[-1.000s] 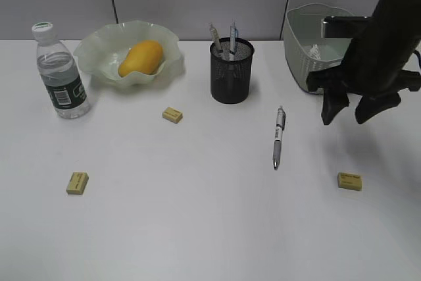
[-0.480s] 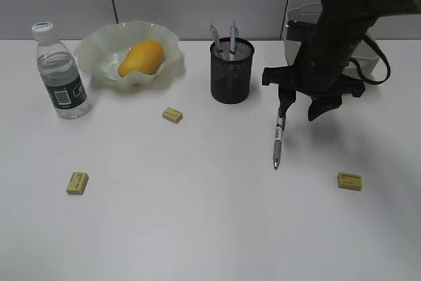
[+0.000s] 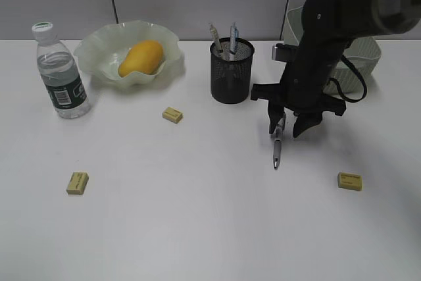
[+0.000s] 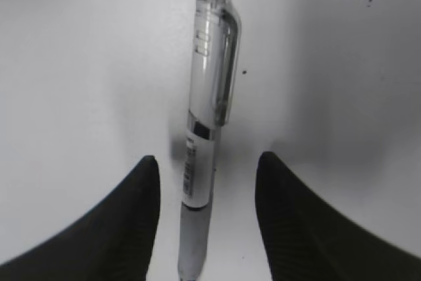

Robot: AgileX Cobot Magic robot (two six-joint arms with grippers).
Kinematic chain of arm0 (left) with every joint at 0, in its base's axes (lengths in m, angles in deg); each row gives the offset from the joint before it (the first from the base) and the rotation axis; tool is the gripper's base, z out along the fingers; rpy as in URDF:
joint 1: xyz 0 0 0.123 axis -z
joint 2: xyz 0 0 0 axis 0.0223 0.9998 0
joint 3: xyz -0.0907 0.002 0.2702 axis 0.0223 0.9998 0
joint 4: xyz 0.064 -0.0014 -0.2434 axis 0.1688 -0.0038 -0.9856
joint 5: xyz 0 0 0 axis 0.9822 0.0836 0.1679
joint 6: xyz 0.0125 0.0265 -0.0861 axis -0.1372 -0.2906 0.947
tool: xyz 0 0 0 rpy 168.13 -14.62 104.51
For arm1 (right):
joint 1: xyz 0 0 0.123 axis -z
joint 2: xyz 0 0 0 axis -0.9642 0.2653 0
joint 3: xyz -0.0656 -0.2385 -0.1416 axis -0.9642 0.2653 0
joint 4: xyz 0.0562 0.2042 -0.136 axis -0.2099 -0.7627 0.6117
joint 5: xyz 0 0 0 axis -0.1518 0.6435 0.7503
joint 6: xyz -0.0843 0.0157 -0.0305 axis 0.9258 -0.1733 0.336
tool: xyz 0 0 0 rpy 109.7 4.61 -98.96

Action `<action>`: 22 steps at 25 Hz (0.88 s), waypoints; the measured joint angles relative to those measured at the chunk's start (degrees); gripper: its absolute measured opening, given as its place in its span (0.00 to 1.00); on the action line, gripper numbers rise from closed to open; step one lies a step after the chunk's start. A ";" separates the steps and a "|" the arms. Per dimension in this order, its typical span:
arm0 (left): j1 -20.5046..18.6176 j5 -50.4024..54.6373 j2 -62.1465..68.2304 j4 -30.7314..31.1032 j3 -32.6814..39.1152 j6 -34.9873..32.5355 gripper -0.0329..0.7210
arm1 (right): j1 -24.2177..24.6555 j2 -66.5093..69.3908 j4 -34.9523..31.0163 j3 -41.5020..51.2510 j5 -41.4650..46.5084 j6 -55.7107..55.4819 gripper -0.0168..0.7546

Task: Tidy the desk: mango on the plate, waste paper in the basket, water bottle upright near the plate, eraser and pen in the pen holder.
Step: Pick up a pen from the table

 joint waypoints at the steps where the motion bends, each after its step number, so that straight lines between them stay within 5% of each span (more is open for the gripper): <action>1: 0.00 0.00 0.00 0.00 0.00 0.00 0.71 | 0.00 0.46 -0.27 0.00 0.00 -0.07 0.51; 7: 0.00 0.00 0.00 0.00 0.00 0.00 0.71 | 0.00 2.35 -0.92 -0.23 0.27 -0.33 0.47; 14: 0.00 0.00 0.00 0.00 0.00 0.00 0.71 | 0.00 2.63 -0.92 -0.40 0.41 -0.58 0.18; 22: 0.00 0.00 0.00 0.00 0.00 0.00 0.70 | 0.00 2.93 -1.32 -2.75 4.78 3.58 0.18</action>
